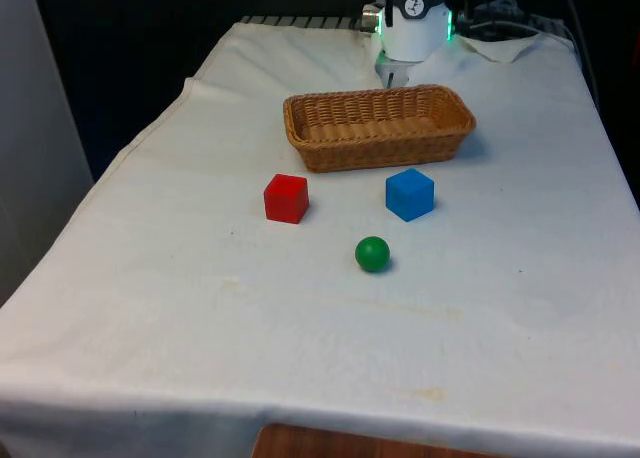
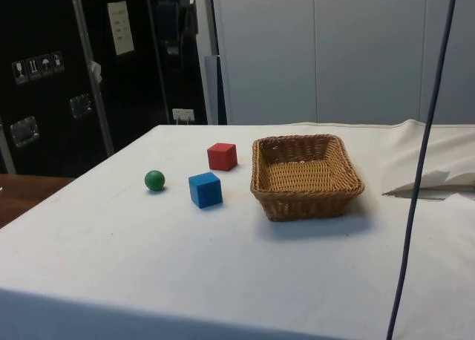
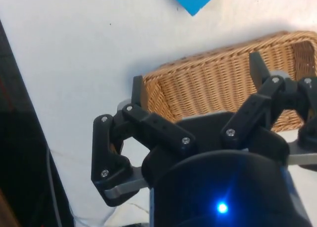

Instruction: Place all non-red objects into the basket.

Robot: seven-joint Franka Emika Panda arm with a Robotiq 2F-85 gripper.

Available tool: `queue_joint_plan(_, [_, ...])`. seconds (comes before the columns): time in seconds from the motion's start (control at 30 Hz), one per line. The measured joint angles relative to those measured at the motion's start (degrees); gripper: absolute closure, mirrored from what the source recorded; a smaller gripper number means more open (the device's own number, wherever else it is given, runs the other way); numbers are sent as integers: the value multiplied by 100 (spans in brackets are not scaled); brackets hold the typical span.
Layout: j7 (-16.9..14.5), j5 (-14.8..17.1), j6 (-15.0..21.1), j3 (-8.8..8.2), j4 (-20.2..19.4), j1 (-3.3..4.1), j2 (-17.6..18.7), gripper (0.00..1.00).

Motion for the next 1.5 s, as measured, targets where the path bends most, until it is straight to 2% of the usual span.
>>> queue_joint_plan(0.3, [-350,0,361,34,-172,6,138,0])
queue_joint_plan(0.8, [-808,0,1117,218,-453,23,447,0])
queue_joint_plan(1.17, [-1071,0,1421,304,-516,34,619,0])
queue_joint_plan(1.5, [-1507,0,1793,355,-619,46,859,0])
